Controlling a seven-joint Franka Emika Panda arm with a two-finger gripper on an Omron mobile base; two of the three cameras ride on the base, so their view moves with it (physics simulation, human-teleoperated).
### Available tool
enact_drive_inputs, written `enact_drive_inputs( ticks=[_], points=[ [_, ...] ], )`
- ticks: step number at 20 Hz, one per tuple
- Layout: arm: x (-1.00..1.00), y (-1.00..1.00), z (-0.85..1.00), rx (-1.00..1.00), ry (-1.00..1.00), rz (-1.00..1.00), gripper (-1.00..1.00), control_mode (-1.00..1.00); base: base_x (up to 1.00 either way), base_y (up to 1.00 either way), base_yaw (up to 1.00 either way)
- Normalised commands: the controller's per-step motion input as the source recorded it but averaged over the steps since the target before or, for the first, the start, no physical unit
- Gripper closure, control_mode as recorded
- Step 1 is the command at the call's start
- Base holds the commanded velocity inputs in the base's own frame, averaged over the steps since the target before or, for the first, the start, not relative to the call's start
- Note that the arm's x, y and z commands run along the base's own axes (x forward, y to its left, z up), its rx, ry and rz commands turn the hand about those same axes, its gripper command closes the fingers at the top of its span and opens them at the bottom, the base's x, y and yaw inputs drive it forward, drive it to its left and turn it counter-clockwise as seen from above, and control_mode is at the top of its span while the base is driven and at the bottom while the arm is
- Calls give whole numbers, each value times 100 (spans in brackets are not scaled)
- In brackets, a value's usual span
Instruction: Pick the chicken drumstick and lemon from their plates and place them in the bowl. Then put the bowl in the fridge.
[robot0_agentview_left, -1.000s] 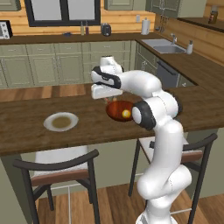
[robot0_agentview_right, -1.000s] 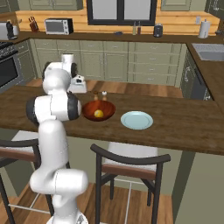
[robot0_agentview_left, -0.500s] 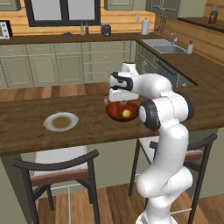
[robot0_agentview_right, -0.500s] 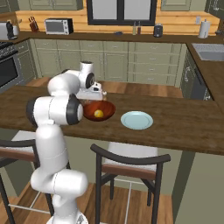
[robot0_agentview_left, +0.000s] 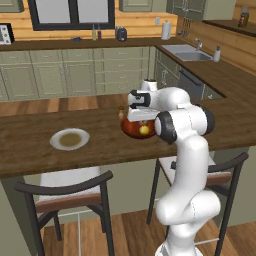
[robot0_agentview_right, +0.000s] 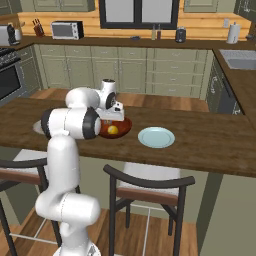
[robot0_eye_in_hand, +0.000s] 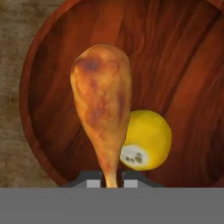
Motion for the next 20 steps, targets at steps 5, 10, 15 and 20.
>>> enact_drive_inputs(
  ticks=[5, 10, 15, 20],
  points=[
    [44, -7, -33, 0, 7, 0, 100, -100, 0, 0, 0],
    [32, -21, -28, 0, 4, 0, 100, -100, 0, 0, 0],
    [-2, -1, -5, 0, 0, 0, 100, -100, 0, 0, 0],
    [-18, 0, 0, 0, 0, 0, -100, -100, 0, 0, 0]
  ],
)
